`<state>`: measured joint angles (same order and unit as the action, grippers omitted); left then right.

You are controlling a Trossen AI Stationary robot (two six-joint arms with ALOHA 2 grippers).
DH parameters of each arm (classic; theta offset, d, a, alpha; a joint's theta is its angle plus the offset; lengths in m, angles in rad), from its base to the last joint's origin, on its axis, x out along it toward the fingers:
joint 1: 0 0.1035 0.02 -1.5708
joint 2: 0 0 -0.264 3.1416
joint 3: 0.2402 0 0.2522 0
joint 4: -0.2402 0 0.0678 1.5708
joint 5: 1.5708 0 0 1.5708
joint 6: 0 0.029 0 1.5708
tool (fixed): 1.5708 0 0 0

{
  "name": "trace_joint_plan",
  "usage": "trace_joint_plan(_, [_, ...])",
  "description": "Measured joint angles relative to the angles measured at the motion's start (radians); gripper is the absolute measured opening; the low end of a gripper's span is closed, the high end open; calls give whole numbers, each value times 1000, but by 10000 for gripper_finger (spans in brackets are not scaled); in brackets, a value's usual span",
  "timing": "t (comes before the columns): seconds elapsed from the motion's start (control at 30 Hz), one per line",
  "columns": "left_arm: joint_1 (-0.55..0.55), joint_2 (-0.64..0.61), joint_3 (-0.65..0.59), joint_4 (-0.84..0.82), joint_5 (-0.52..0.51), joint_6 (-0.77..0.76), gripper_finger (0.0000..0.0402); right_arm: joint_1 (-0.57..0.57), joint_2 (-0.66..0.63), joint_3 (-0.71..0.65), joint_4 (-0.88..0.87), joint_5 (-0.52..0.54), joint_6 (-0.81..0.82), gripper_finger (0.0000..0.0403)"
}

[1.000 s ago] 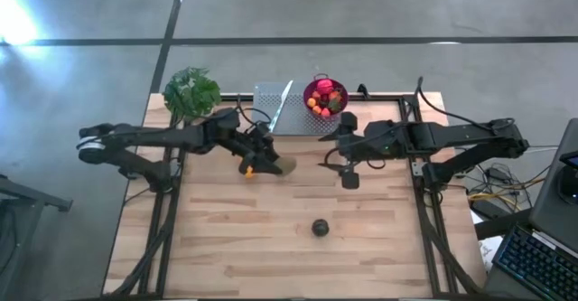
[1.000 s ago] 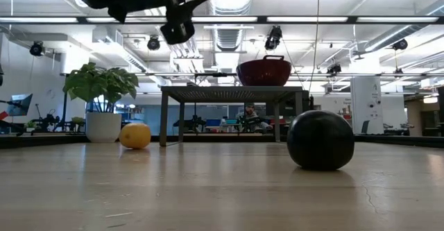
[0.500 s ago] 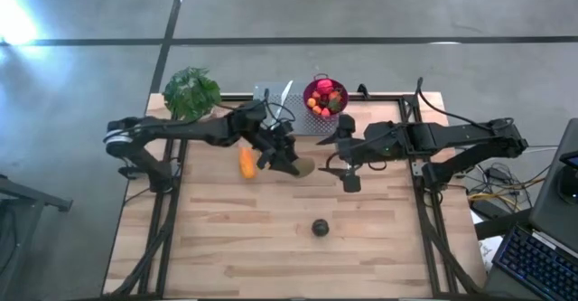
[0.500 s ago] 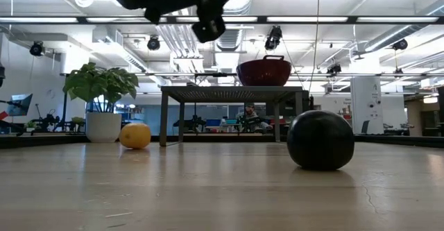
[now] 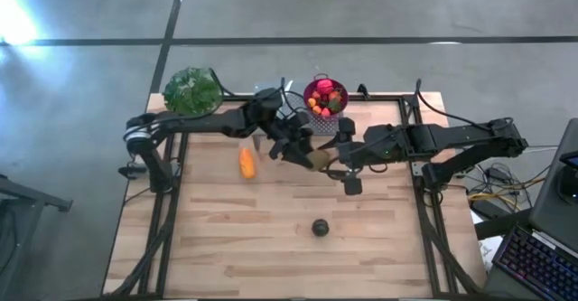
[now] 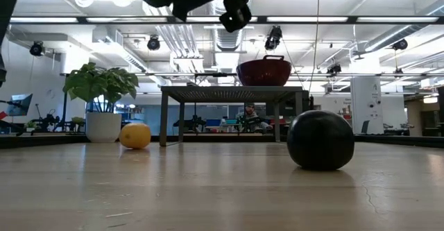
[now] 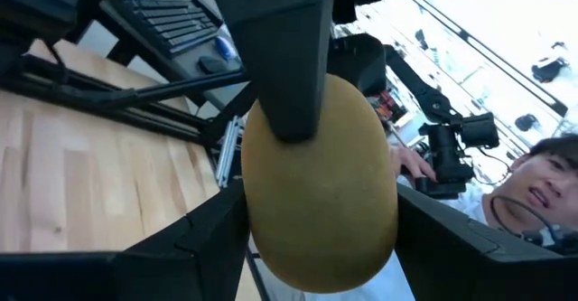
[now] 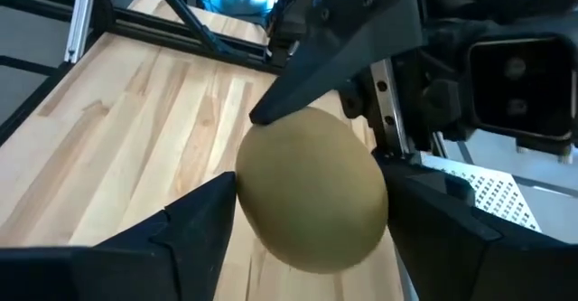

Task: Pick & Place Fruit
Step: Put the brown kiwi into the violet strainer bowl on the shelf

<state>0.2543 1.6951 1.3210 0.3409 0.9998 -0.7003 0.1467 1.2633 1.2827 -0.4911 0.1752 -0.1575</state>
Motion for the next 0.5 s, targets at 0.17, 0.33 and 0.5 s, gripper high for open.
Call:
trace_joint_plan(0.17, [1, 34, 46, -10, 6, 12, 243, 0, 0, 0, 0, 2, -15, 290])
trace_joint_plan(0.33, [5, 47, 61, -13, 14, 20, 243, 0, 0, 0, -2, 2, -6, 302])
trace_joint_plan(0.5, [9, 43, 61, -12, 16, 22, 243, -1, 0, 0, -6, 3, -3, 282])
